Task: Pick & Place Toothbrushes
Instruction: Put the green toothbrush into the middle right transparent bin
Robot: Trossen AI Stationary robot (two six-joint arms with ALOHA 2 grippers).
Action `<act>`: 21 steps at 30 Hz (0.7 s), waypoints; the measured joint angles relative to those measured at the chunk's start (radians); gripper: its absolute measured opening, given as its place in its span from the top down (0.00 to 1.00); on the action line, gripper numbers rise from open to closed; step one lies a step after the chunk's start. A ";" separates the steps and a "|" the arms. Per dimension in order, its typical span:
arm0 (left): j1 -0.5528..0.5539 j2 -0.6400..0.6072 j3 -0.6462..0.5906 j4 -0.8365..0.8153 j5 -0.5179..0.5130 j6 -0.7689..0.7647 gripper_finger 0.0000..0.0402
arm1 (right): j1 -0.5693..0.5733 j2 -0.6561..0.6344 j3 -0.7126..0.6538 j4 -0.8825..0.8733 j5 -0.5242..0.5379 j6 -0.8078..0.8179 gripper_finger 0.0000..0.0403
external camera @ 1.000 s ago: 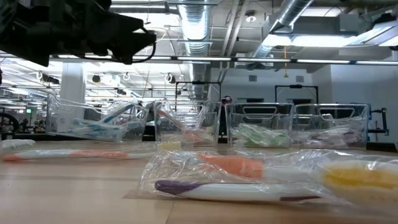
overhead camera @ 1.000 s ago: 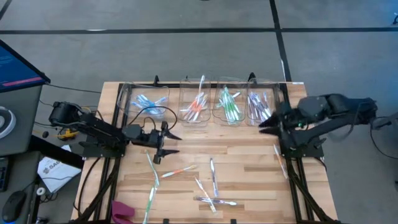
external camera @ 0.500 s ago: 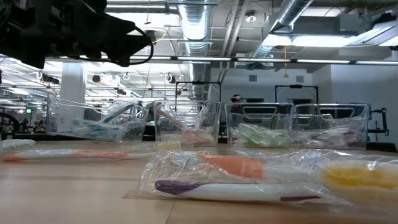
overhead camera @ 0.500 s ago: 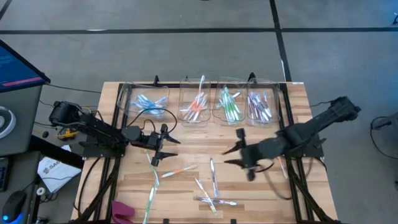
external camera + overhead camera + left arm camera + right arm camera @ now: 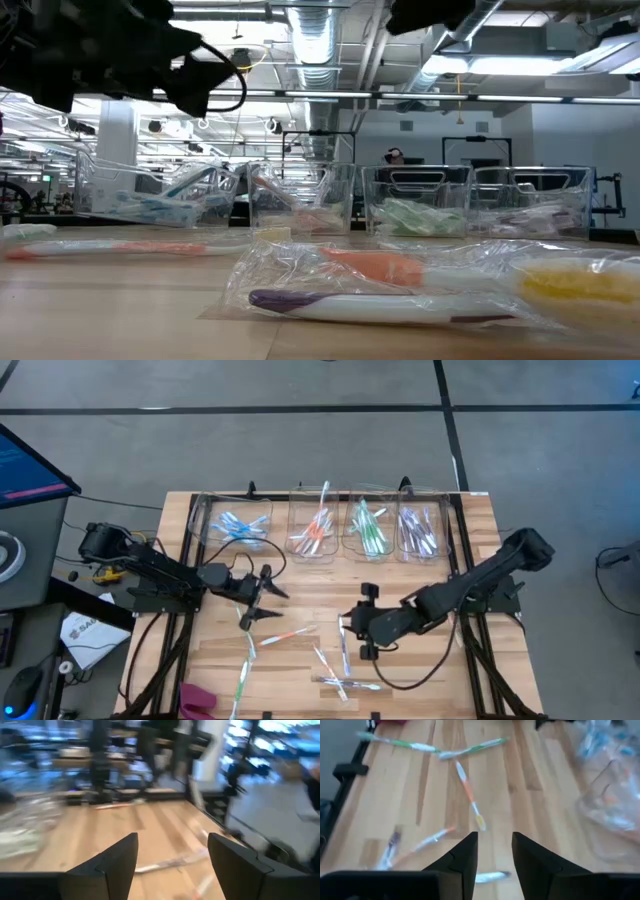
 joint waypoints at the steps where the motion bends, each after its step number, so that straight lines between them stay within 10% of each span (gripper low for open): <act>1: 0.000 -0.011 0.000 -0.022 0.040 0.029 0.42 | 0.001 0.013 0.001 0.009 -0.001 0.026 0.72; 13: -0.071 -0.232 0.260 -1.095 0.077 0.196 0.54 | 0.011 0.114 0.000 0.137 -0.012 0.149 0.72; 21: -0.192 -0.262 0.292 -1.421 0.061 0.204 0.54 | 0.010 0.113 0.001 0.259 -0.020 0.160 0.72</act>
